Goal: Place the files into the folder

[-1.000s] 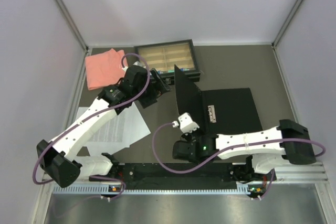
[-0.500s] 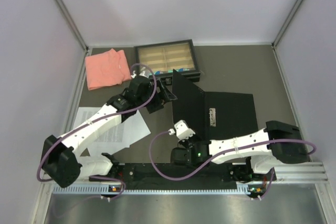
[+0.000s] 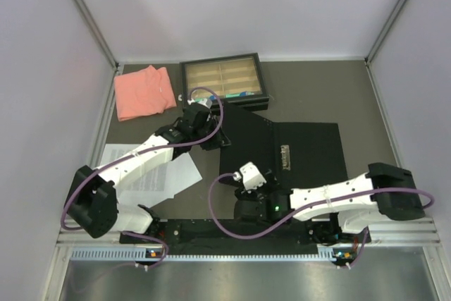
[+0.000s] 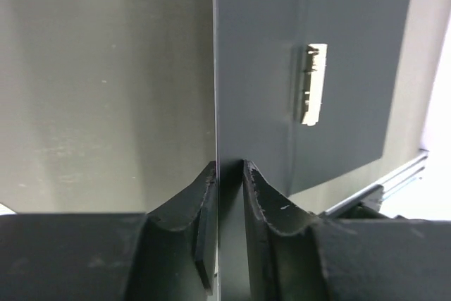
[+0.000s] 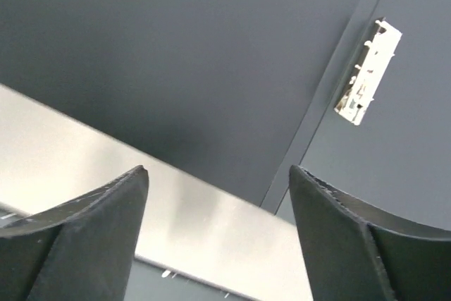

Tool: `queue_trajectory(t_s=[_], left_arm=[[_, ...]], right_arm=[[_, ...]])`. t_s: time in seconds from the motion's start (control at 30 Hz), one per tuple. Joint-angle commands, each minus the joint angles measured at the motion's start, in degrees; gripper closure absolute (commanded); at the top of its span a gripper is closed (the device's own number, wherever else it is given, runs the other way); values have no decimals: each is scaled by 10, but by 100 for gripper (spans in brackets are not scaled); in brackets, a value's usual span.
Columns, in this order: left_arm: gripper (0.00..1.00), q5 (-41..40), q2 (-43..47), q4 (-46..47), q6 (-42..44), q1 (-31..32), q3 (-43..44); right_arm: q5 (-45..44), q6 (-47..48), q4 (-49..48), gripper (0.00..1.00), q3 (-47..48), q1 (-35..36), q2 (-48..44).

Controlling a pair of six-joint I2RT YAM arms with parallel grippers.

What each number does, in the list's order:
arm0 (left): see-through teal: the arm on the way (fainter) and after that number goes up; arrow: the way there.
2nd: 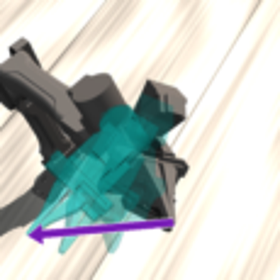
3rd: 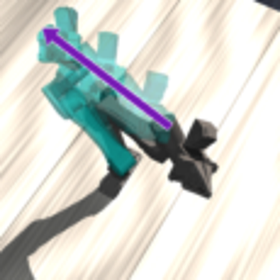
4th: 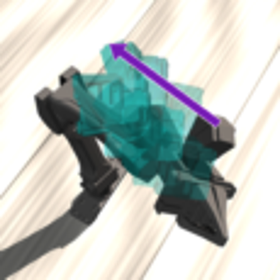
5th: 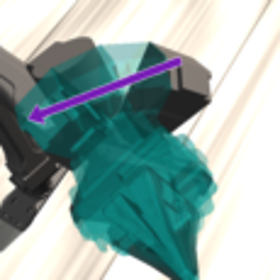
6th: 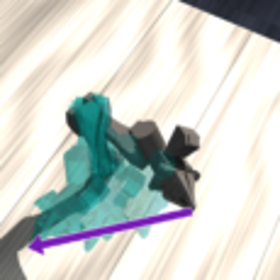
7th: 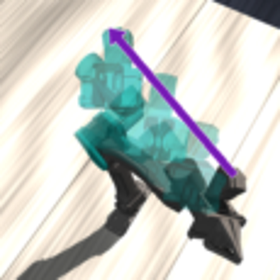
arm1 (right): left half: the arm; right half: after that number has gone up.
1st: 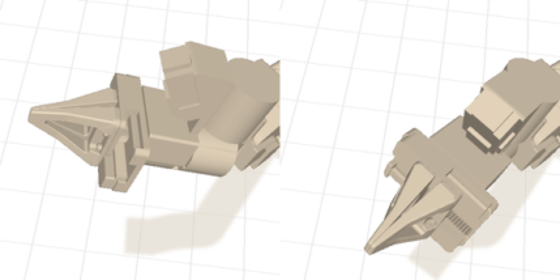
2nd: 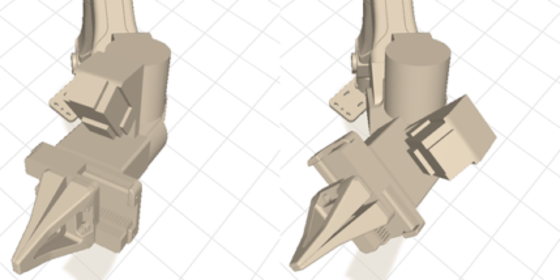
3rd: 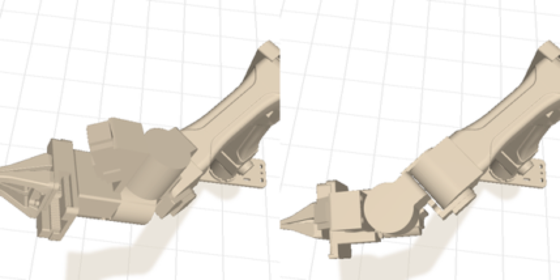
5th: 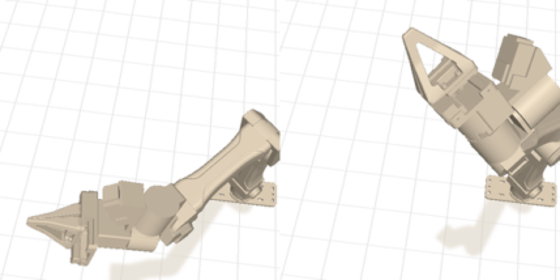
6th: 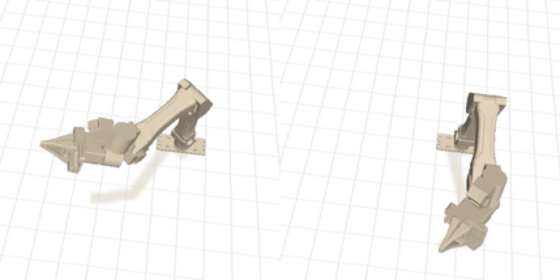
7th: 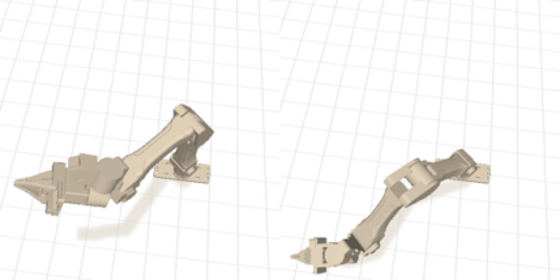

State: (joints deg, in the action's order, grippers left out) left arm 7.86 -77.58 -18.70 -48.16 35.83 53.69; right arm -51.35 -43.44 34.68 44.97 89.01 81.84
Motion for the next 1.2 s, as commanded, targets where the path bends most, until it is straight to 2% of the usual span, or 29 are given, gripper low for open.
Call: queue_trajectory(t_s=[0.0, 0.13, 0.17, 0.3, 0.47, 0.57, 0.67, 0.7, 0.73, 0.77, 0.83, 1.0, 1.17], left_arm=[[78, -24, 1, -4, 42, -2, -17], [87, -33, 2, -5, 50, -2, -32], [90, -34, 3, -5, 52, -2, -34], [96, -46, 4, -12, 61, -2, -40], [100, -48, -2, -17, 65, -2, -53], [100, -48, -1, -19, 67, -2, -60], [100, -64, 1, -33, 73, -2, -56], [100, -72, 1, -39, 79, -3, -49], [100, -79, 1, -50, 78, -3, -44], [100, -111, 1, -71, 80, -4, -39], [100, -121, -2, -90, 87, -11, -25], [100, -133, 2, -129, 102, -30, -13], [100, -150, 21, -145, 113, -38, -14]], right_arm=[[33, -47, 10, 16, 3, 1, -91], [67, -61, 33, 13, -15, -34, -206], [77, -61, 38, 13, -29, -62, -261], [135, -47, 42, 12, -73, -157, -379], [201, -8, 52, 12, -88, -272, -451], [250, 26, 39, 13, -90, -349, -448], [341, 62, -9, 14, -104, -456, -419], [404, 69, -28, 15, -110, -486, -407], [439, 75, -48, 16, -117, -547, -398], [475, 84, -87, 18, -130, -573, -375], [533, 92, -115, 21, -138, -611, -354], [569, 116, -161, 24, -132, -667, -275], [570, 124, -196, 27, -146, -682, -223]])
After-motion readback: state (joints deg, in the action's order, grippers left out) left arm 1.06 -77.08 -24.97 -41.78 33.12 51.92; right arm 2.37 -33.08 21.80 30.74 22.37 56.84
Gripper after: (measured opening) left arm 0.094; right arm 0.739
